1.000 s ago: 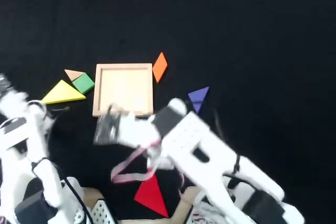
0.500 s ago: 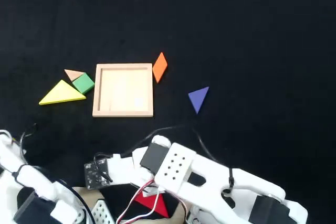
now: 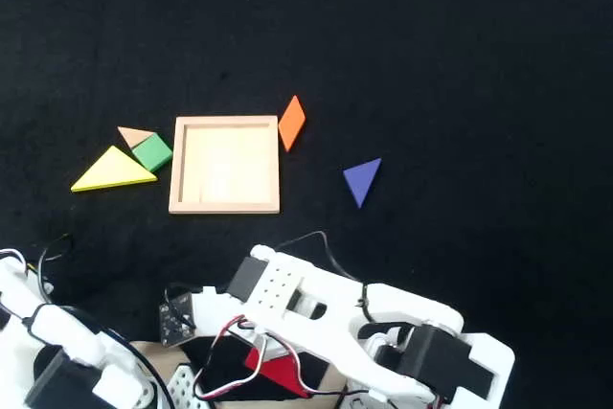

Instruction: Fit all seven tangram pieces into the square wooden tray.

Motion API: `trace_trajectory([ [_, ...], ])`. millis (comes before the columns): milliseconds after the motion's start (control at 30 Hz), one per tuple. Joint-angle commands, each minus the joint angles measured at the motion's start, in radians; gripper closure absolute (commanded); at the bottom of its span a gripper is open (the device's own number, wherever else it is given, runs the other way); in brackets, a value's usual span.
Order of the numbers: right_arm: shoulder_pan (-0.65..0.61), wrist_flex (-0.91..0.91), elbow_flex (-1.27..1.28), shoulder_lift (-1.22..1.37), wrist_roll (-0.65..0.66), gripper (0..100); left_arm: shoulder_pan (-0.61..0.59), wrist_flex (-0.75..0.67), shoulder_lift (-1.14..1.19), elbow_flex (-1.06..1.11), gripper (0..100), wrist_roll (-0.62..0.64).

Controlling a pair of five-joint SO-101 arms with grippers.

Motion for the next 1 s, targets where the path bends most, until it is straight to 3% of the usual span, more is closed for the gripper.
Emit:
trace_trajectory([
  [0, 0.011, -0.04, -0.039, 0.008, 0.025, 98.7, -0.005, 0.005, -0.015, -0.004, 91, -0.009],
  [567, 0.43, -0.087, -0.283, 0.008, 0.173, 98.8, 0.005, 0.005, -0.015, 0.001, 91, -0.009],
  [633, 0.384, 0.0, -0.3, -0.002, 0.173, 98.8, 0.012, 0.005, -0.015, 0.001, 91, -0.009],
  [767, 0.17, 0.166, -0.292, -0.036, 0.163, 98.8, 0.013, 0.005, -0.015, 0.001, 91, -0.009],
  [867, 0.064, 0.146, -0.239, -0.059, 0.117, 98.8, 0.007, 0.005, -0.015, 0.001, 91, -0.009],
  [967, 0.049, 0.034, -0.157, -0.039, 0.097, 98.8, 0.005, 0.005, -0.015, 0.001, 91, -0.009],
])
